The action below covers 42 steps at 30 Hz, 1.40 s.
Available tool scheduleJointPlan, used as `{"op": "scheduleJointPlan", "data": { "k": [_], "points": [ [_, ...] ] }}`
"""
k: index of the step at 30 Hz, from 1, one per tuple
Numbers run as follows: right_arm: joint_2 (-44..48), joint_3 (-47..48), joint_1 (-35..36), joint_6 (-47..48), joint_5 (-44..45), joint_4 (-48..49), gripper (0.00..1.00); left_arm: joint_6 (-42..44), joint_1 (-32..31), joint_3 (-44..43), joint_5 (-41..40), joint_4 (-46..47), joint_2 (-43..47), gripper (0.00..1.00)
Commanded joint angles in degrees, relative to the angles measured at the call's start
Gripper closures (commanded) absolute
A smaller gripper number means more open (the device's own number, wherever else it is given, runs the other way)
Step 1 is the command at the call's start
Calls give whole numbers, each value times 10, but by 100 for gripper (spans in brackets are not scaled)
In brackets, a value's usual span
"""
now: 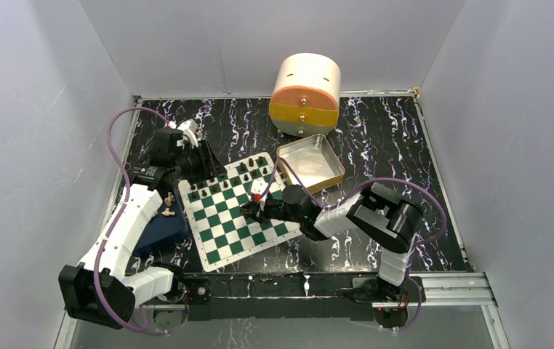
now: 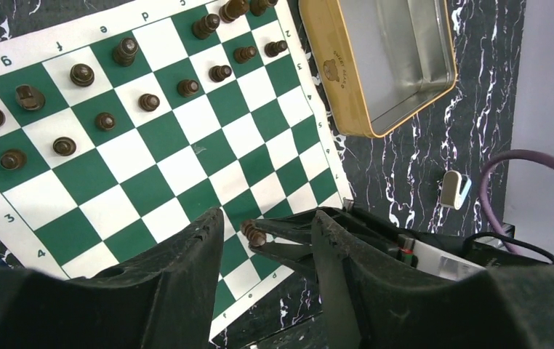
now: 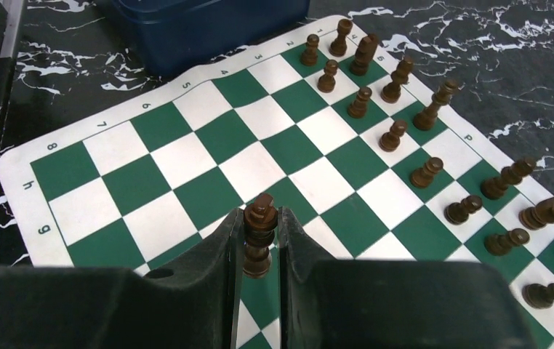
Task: Set up the chess pieces on the board
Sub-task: Place the chess piece on the chessboard.
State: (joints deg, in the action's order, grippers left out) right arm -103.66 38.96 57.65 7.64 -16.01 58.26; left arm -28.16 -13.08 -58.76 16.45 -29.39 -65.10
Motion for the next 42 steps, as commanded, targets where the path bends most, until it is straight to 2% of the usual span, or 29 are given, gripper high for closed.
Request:
{"op": "scheduleJointPlan", "data": {
  "k": [1,18,28,33,42],
  "points": [
    [-24,6,11,11,17,78,85,7,4,-3,-2,-4,31,54],
    [-74,20,61,9,52,106,83,38,4,17,10,-19,51,53],
    [-71,-15,67,-10,65,141,81,61,4,34,6,-33,60,53],
    [-66,-17,69,-6,73,137,72,63,4,37,-7,-45,57,52],
    [-49,-40,70,2,68,147,65,70,4,22,4,-59,36,49]
  ]
}}
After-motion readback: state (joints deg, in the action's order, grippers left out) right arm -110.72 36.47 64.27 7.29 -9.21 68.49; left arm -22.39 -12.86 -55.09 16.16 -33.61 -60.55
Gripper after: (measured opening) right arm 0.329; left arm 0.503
